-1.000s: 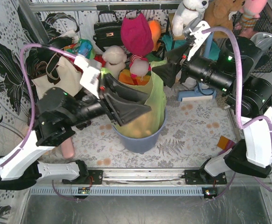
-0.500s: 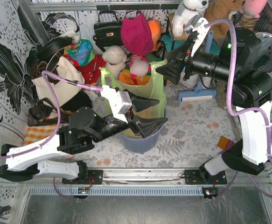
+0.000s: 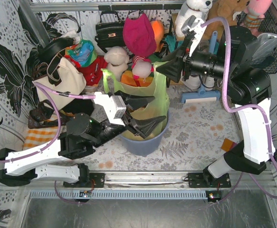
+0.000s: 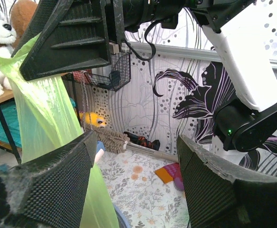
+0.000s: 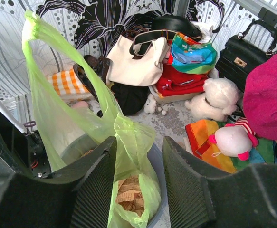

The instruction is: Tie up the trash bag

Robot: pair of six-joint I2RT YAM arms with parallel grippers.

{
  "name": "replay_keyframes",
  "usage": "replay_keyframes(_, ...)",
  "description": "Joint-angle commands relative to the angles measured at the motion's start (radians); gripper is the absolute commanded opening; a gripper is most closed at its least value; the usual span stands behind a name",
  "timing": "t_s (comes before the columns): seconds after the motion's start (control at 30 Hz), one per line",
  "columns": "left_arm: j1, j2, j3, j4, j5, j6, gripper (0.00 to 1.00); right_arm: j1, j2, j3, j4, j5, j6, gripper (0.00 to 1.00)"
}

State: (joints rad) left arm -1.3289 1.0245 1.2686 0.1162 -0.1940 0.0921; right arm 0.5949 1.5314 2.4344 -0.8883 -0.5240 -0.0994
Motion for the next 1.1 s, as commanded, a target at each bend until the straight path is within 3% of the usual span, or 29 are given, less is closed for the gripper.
replay_keyframes(0.0,-0.003,-0.025,-0.029,0.102,-0.05,0.041,0.77,-0.004,0.001,0.003,0.058,-0.016,-0.012,0.41)
replay_keyframes(0.27,0.003,-0.022,-0.032,0.132,-0.115,0.094,0.77,-0.004,-0.014,-0.036,0.126,-0.033,0.018,0.3)
replay_keyframes(0.6,0.05,-0.003,-0.033,0.178,-0.08,0.074,0.77,-0.003,-0.044,-0.083,0.192,-0.055,0.097,0.0)
replay_keyframes(0.9,0.221,0.043,0.031,0.187,0.077,0.011,0.77,-0.004,-0.132,-0.209,0.3,-0.125,0.163,0.0)
replay_keyframes(1.07,0.354,0.07,0.081,0.163,0.267,-0.047,0.78,-0.003,-0.168,-0.267,0.346,-0.169,0.189,0.0)
